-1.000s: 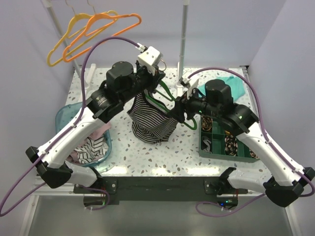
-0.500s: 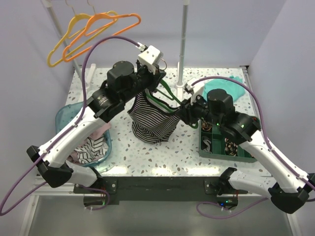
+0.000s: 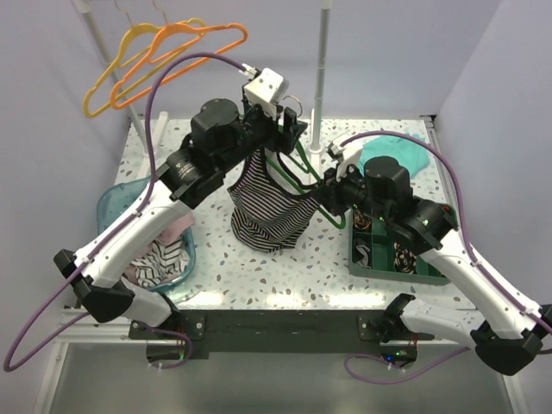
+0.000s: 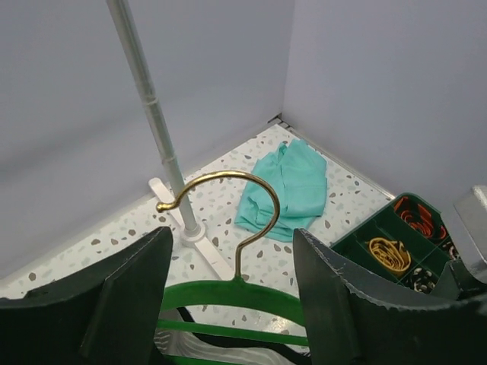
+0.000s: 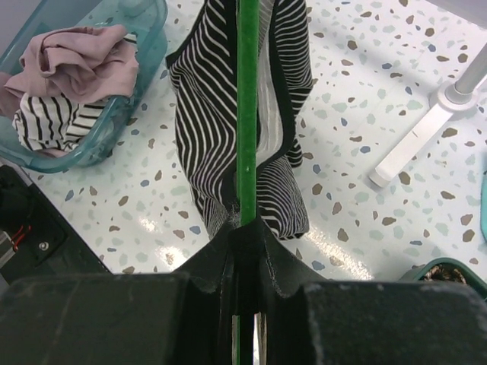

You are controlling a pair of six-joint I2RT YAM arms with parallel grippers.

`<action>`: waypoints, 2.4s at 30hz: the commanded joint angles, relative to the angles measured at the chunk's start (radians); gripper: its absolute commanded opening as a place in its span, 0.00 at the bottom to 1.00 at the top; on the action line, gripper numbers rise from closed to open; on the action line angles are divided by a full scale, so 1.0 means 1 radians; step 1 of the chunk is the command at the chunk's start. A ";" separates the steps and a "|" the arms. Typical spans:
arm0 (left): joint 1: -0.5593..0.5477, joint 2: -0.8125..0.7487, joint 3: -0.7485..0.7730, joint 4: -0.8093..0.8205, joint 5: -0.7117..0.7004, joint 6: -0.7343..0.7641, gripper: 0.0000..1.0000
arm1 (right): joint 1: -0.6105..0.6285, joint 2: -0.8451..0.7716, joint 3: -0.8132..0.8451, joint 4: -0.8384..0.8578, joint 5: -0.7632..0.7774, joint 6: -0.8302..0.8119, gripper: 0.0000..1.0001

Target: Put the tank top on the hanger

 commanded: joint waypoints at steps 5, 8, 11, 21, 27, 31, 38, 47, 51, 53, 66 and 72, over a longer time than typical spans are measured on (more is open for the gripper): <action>-0.004 -0.096 -0.003 0.043 -0.116 0.008 0.70 | -0.001 -0.039 0.044 0.031 0.073 0.037 0.00; -0.001 -0.129 -0.046 0.026 -0.134 0.011 0.67 | -0.002 -0.039 0.042 0.037 0.071 0.043 0.00; 0.001 -0.145 -0.075 -0.028 -0.194 -0.001 0.59 | -0.004 -0.038 0.050 0.034 0.079 0.049 0.00; 0.151 -0.137 -0.287 -0.057 -0.065 -0.130 0.44 | -0.002 -0.041 0.068 0.021 0.084 0.050 0.00; 0.154 -0.065 -0.265 -0.011 -0.038 -0.130 0.53 | -0.001 -0.035 0.082 0.020 0.082 0.047 0.00; 0.154 -0.037 -0.262 0.014 -0.026 -0.141 0.50 | -0.002 -0.033 0.083 0.009 0.084 0.044 0.00; 0.154 -0.042 -0.258 0.041 -0.055 -0.149 0.21 | -0.001 -0.038 0.085 0.006 0.088 0.043 0.00; 0.156 -0.010 -0.059 -0.017 -0.119 -0.095 0.07 | -0.002 -0.033 0.108 -0.005 0.088 0.041 0.00; 0.156 0.035 0.035 -0.058 -0.119 -0.077 0.12 | -0.002 -0.019 0.169 -0.015 0.090 0.049 0.00; 0.156 0.058 0.080 -0.072 -0.122 -0.073 0.20 | -0.001 -0.004 0.221 -0.034 0.123 0.052 0.00; 0.156 -0.063 0.117 -0.031 -0.180 -0.104 0.69 | -0.001 0.197 0.557 -0.196 0.311 0.047 0.00; 0.156 -0.214 0.046 0.009 -0.208 -0.149 0.71 | -0.002 0.338 0.738 -0.224 0.357 0.035 0.00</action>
